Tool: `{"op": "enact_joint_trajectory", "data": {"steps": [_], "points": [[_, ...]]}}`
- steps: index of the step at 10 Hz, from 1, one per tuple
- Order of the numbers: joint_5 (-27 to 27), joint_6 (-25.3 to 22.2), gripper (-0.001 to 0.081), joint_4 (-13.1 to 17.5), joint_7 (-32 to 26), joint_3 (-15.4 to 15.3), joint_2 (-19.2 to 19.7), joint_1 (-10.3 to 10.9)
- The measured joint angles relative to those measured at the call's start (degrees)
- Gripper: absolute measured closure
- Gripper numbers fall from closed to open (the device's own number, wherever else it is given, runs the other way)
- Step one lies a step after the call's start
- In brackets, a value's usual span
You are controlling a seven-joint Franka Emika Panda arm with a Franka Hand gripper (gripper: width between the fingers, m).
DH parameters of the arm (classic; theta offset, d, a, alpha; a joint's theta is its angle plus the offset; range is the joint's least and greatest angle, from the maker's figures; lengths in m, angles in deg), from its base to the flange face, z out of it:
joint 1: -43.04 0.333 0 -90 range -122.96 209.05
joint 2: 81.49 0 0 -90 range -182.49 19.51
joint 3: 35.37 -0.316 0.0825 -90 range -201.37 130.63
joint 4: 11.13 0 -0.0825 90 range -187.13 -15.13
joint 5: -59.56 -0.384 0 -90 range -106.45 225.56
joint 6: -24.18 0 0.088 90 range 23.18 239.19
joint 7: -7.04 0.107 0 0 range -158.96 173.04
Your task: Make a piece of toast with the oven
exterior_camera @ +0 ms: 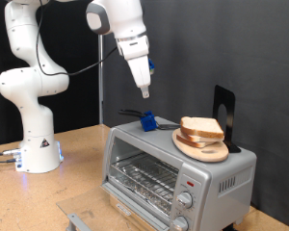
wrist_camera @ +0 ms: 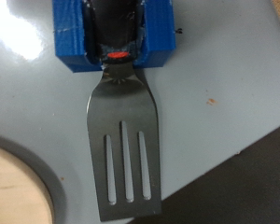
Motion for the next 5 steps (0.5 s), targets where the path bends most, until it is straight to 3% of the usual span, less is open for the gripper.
{"op": "enact_joint_trajectory", "data": {"steps": [5], "points": [[2.7, 6.7, -0.0002, -4.1, 0.0, -2.6, 1.5, 0.0]]}}
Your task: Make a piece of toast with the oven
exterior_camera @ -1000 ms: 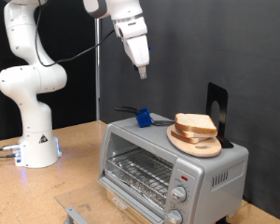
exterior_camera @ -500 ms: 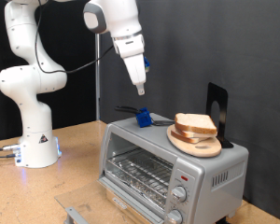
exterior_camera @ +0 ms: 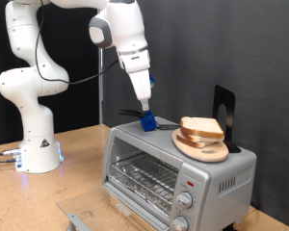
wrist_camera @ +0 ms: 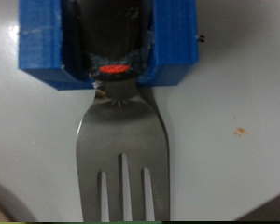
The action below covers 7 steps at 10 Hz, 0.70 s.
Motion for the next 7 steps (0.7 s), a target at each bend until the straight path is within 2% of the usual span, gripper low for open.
{"op": "enact_joint_trajectory", "data": {"steps": [4, 7], "points": [[2.1, 5.4, -0.0002, -1.7, 0.0, -1.8, 1.7, 0.0], [2.2, 6.1, -0.0002, -2.2, 0.1, -2.4, 2.6, -0.1]]}}
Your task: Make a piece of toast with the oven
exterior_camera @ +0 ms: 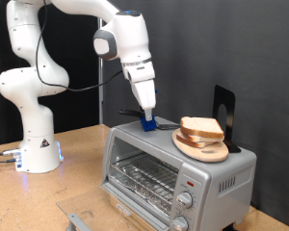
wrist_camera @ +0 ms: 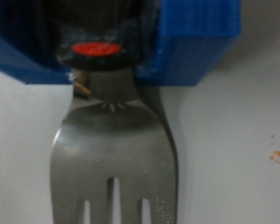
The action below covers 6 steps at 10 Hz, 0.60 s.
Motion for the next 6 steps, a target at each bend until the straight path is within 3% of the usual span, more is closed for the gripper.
{"op": "enact_joint_trajectory", "data": {"steps": [6], "points": [[0.0, 2.0, -0.0002, -0.7, 0.4, -0.2, 1.6, 0.0]]}}
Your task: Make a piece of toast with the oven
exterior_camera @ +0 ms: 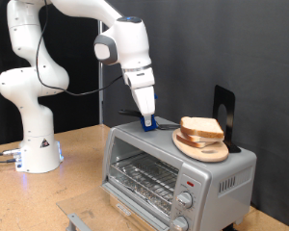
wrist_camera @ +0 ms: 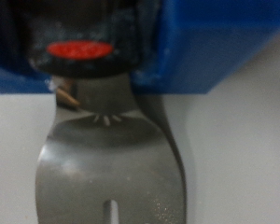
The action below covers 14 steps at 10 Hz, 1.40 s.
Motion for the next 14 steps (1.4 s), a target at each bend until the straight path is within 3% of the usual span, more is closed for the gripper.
{"op": "enact_joint_trajectory", "data": {"steps": [7, 8, 9, 14], "points": [[-2.4, 1.5, -0.0002, 0.1, -0.7, -0.1, 1.5, 0.7], [-2.8, 1.5, 0.0121, 0.1, -0.8, -0.1, 1.5, 0.8], [-3.1, 1.5, 0.0297, 0.2, -0.8, -0.1, 1.6, 0.9], [-3.3, 1.2, 0.0319, 0.7, -0.8, -0.1, 2.0, 1.0]]}}
